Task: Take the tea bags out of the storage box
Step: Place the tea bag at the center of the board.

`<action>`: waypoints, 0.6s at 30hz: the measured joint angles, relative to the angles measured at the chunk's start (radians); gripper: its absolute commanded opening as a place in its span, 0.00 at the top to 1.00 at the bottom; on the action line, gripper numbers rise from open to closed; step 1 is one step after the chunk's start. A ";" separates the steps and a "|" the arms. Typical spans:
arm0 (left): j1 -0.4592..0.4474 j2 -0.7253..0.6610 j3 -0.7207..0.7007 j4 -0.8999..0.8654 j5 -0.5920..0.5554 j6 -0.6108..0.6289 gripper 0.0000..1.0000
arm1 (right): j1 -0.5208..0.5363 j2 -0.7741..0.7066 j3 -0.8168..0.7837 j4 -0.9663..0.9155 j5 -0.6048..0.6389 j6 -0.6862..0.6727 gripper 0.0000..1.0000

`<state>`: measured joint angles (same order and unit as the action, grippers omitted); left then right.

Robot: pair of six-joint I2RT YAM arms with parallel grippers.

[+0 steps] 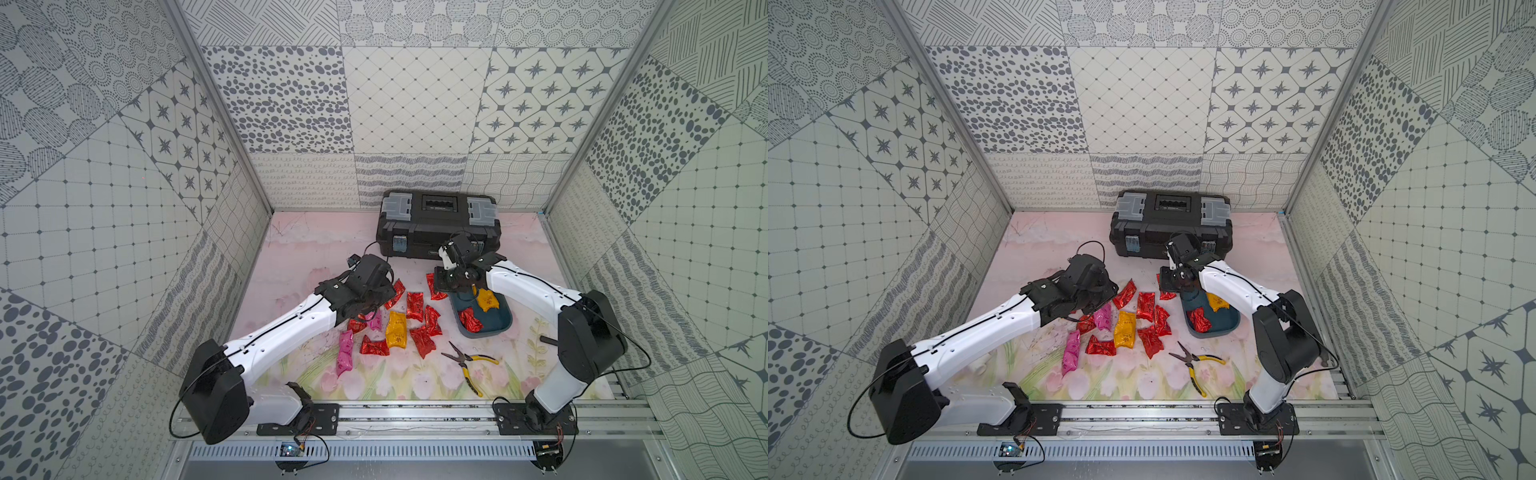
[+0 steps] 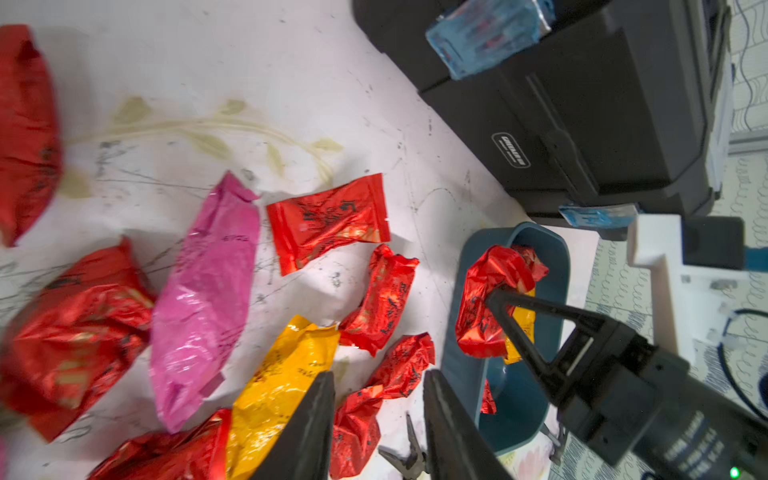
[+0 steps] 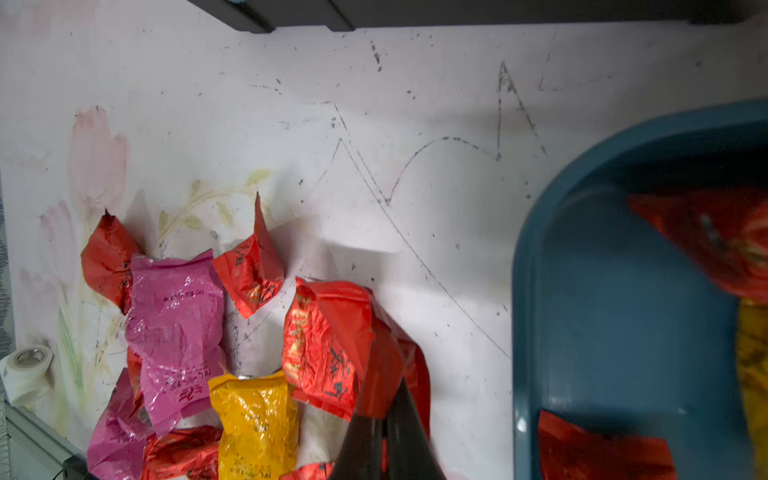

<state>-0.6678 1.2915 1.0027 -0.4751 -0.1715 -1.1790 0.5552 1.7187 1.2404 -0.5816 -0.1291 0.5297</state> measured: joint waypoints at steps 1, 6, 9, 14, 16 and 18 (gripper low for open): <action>0.002 -0.027 -0.023 -0.007 -0.011 -0.009 0.60 | 0.000 0.023 0.009 0.006 0.003 0.002 1.00; 0.008 -0.121 -0.105 -0.037 -0.039 -0.046 0.60 | 0.004 0.111 0.016 0.037 0.023 0.011 1.00; 0.010 -0.145 -0.125 -0.043 -0.049 -0.055 0.60 | 0.007 0.158 0.020 0.051 0.031 0.014 0.99; 0.010 -0.146 -0.123 -0.046 -0.050 -0.053 0.59 | 0.007 0.180 0.020 0.065 0.026 0.024 0.79; 0.010 -0.140 -0.115 -0.045 -0.048 -0.048 0.58 | 0.008 0.171 0.019 0.069 0.026 0.031 0.76; 0.010 -0.132 -0.109 -0.043 -0.044 -0.042 0.57 | 0.008 0.139 0.010 0.072 0.032 0.036 0.74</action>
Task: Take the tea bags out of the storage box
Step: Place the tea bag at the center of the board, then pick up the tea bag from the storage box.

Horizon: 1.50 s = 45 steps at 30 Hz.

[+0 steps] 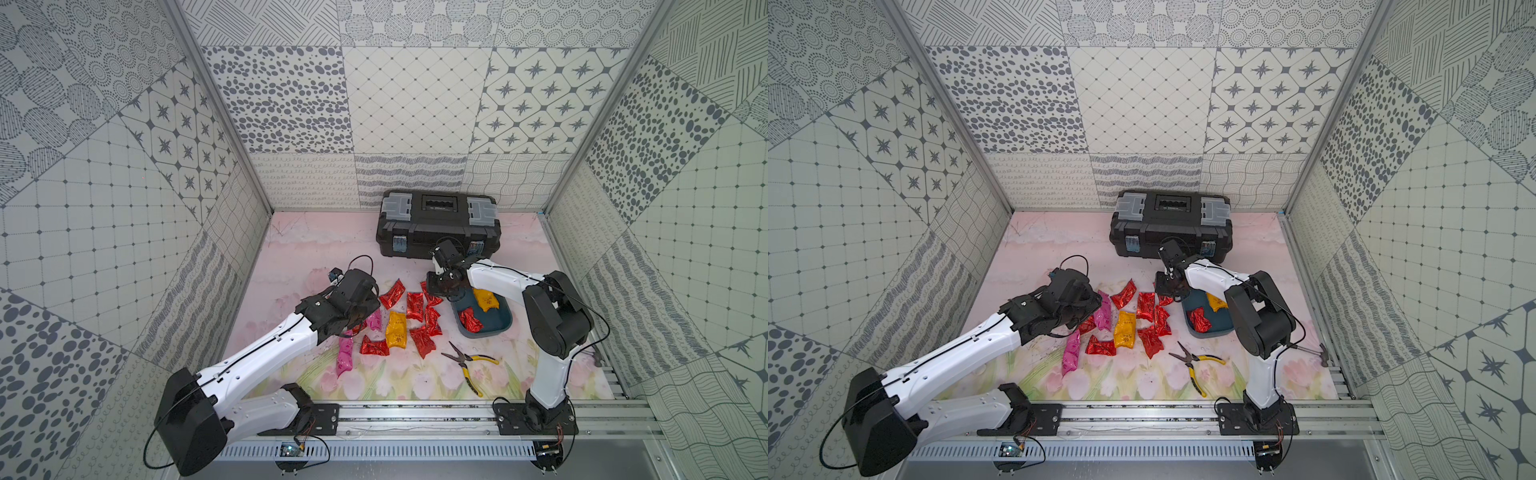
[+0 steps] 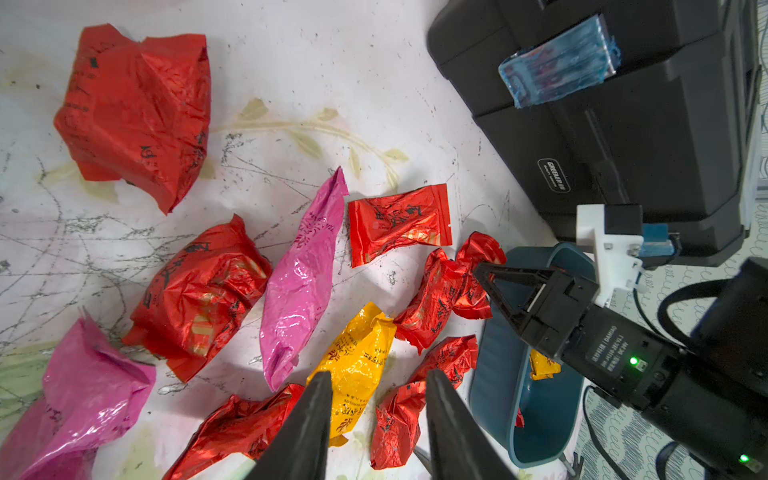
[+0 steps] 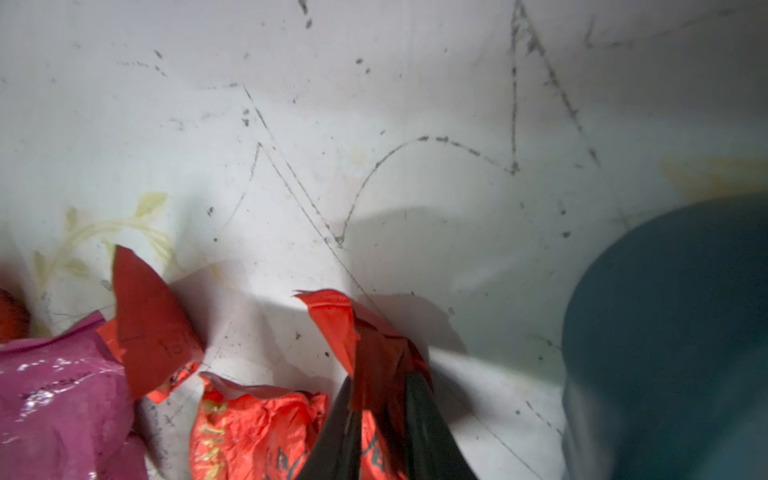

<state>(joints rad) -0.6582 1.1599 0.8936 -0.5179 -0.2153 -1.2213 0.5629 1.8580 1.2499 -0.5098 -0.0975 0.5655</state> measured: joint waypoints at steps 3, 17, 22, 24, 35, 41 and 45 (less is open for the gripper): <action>0.000 0.023 0.012 0.013 0.012 0.017 0.56 | 0.000 -0.097 -0.022 -0.002 0.018 0.000 0.71; -0.126 0.292 0.147 0.160 0.098 0.072 0.54 | -0.208 -0.536 -0.376 -0.100 -0.016 -0.053 0.65; -0.172 0.399 0.219 0.200 0.134 0.072 0.54 | -0.243 -0.535 -0.448 -0.152 -0.060 -0.080 0.62; -0.179 0.422 0.237 0.207 0.144 0.072 0.54 | -0.244 -0.520 -0.446 -0.150 -0.080 -0.094 0.61; -0.187 0.422 0.241 0.221 0.152 0.071 0.54 | -0.244 -0.323 -0.387 -0.129 -0.162 -0.167 0.65; -0.189 0.409 0.235 0.222 0.148 0.070 0.54 | -0.244 -0.309 -0.375 -0.109 -0.165 -0.191 0.87; -0.189 0.405 0.233 0.222 0.140 0.069 0.54 | -0.243 -0.321 -0.375 -0.106 -0.166 -0.204 0.98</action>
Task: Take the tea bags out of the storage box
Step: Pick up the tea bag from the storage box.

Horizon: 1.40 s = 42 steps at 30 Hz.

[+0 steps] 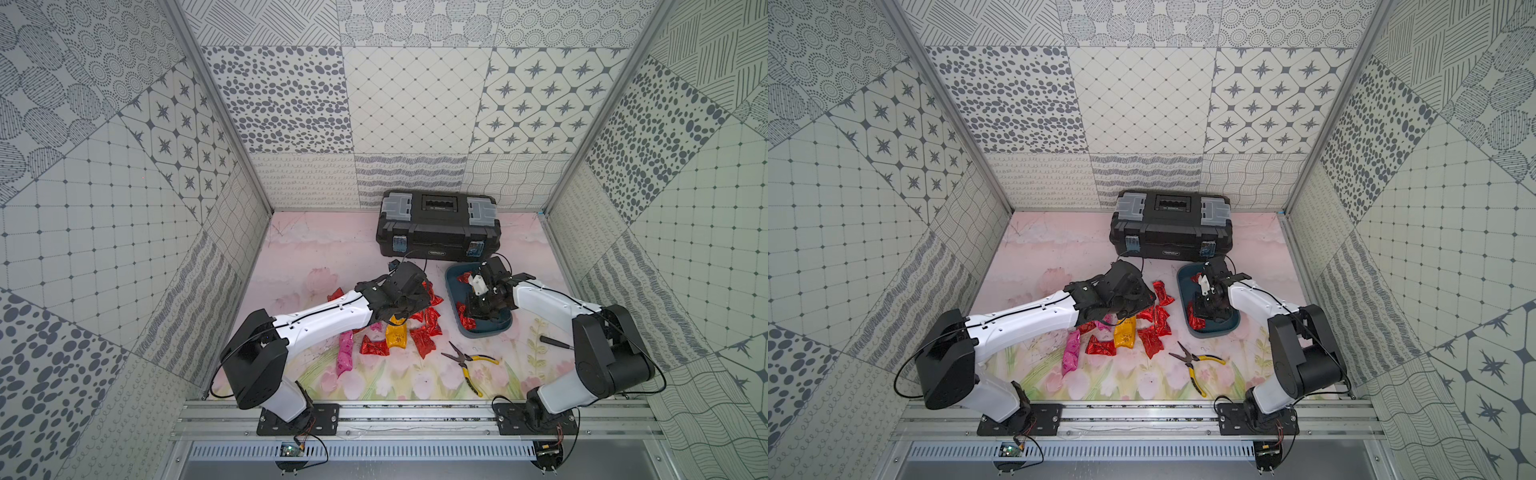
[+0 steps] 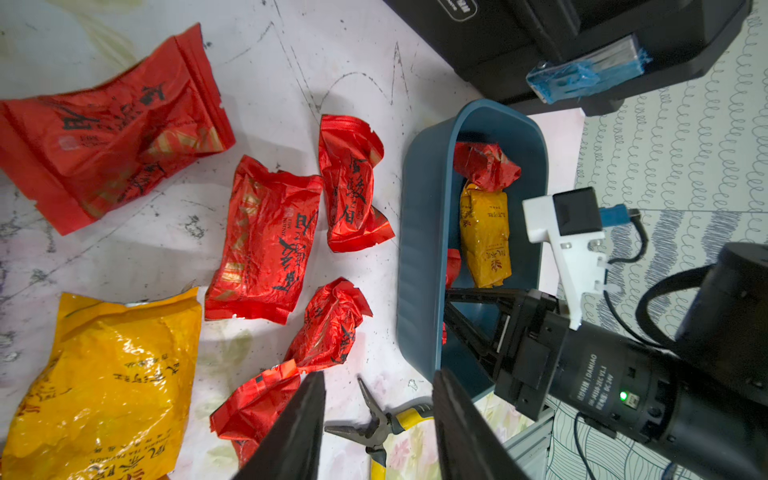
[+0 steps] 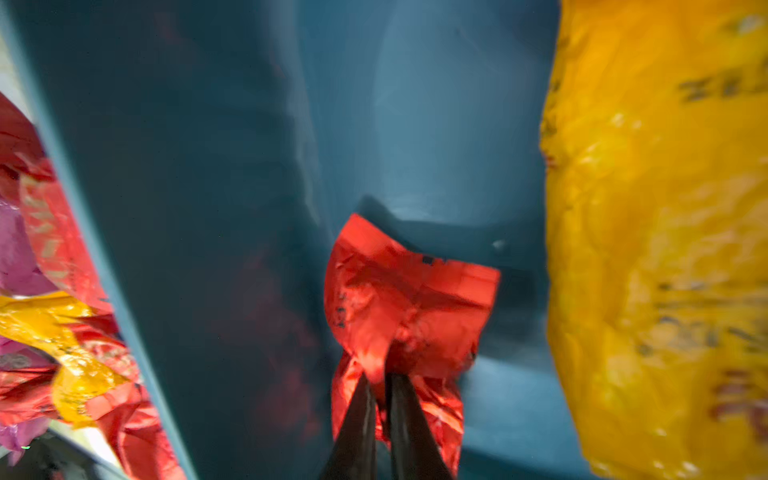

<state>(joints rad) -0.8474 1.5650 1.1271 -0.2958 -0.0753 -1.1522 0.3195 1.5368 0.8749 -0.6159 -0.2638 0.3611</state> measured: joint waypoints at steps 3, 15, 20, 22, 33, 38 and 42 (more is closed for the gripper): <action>0.000 -0.005 0.000 0.000 -0.008 0.000 0.54 | 0.000 -0.026 -0.006 -0.002 0.002 0.002 1.00; 0.005 -0.063 -0.040 0.053 0.002 0.035 0.22 | 0.019 -0.299 -0.013 -0.027 -0.045 0.024 1.00; 0.016 -0.058 -0.051 0.107 0.053 0.038 0.17 | 0.107 -0.349 0.013 -0.022 -0.079 0.016 1.00; 0.019 -0.057 -0.062 0.135 0.074 0.037 0.17 | 0.146 -0.356 0.028 -0.014 -0.091 0.012 1.00; 0.033 -0.056 -0.110 0.269 0.150 0.013 0.43 | 0.225 -0.317 0.076 0.017 -0.159 0.009 1.00; 0.040 -0.052 -0.124 0.319 0.172 0.002 0.44 | 0.226 -0.304 0.076 0.035 -0.197 0.024 1.00; 0.043 -0.040 -0.124 0.358 0.196 -0.005 0.53 | 0.228 -0.303 0.076 0.044 -0.208 0.029 1.00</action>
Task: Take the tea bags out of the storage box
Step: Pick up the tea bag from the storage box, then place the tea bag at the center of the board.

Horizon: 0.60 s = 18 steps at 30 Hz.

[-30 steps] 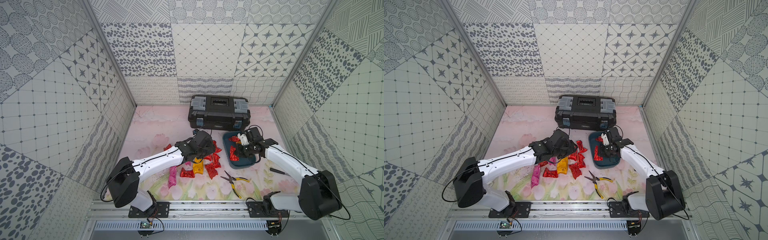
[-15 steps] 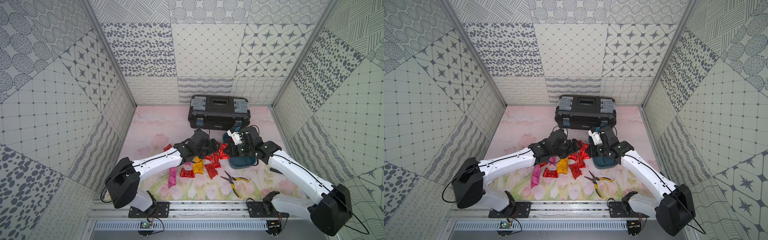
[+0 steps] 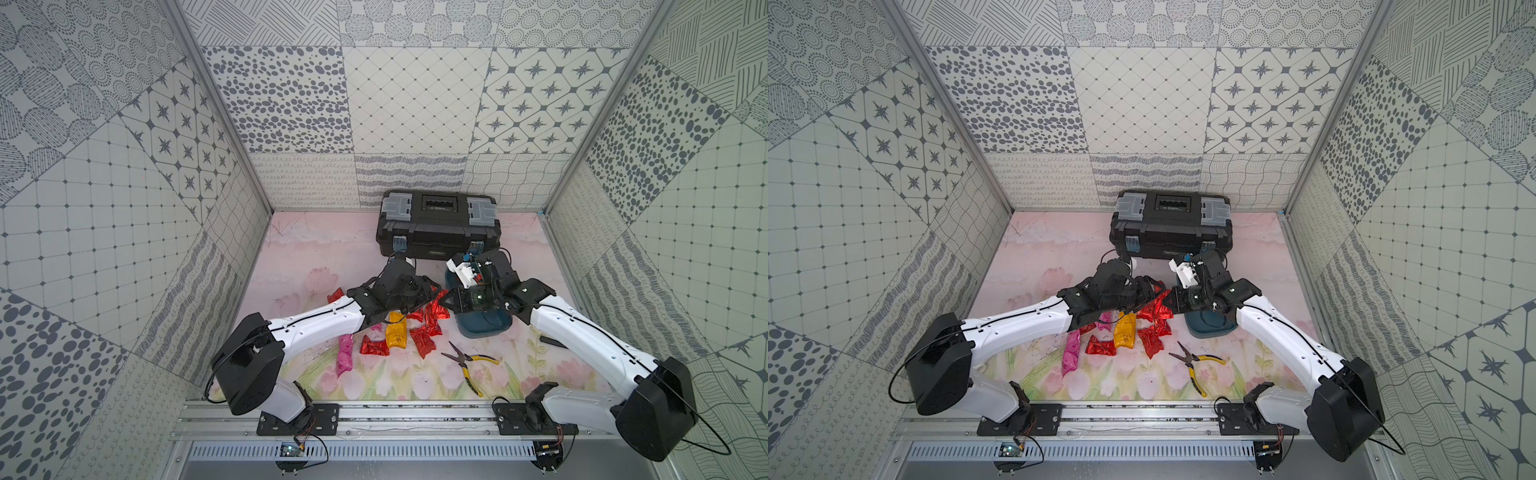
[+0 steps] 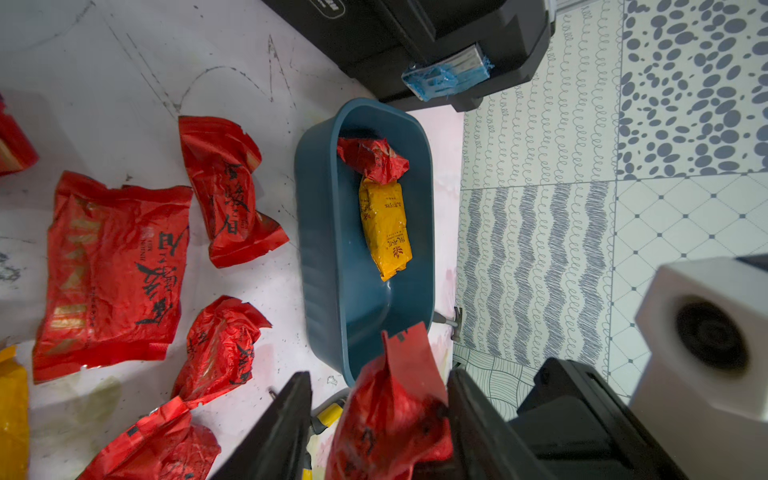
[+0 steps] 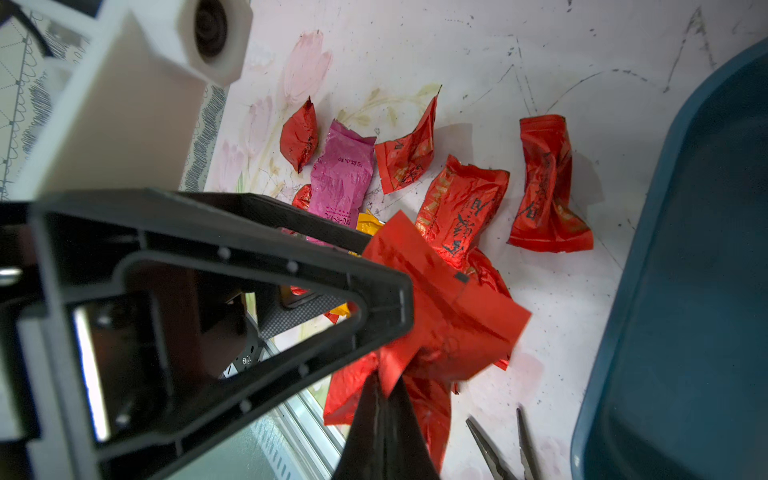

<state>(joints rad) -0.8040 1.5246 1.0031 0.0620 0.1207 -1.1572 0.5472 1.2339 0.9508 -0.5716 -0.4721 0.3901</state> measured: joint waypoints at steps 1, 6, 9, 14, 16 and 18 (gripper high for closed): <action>0.001 0.002 0.000 0.009 0.006 -0.002 0.58 | 0.001 0.000 0.000 0.001 -0.001 0.002 1.00; 0.003 0.005 -0.002 0.034 0.023 -0.005 0.76 | 0.002 0.001 0.000 0.005 -0.002 0.011 1.00; 0.006 0.003 -0.006 0.045 0.029 -0.003 0.83 | 0.003 0.003 0.000 0.005 -0.003 0.018 1.00; 0.014 -0.006 -0.014 0.048 0.033 0.002 0.91 | 0.004 0.003 0.000 0.007 0.010 0.039 0.74; 0.022 -0.013 -0.018 0.046 0.033 0.006 0.92 | 0.008 0.000 0.000 0.011 0.033 0.045 0.66; 0.036 -0.023 -0.023 0.039 0.040 0.013 0.92 | 0.008 -0.013 0.000 0.014 0.065 0.052 0.63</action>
<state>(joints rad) -0.7681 1.5021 0.9806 0.1013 0.1604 -1.1442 0.5552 1.2209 0.9508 -0.5579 -0.4068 0.4423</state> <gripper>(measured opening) 0.119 0.344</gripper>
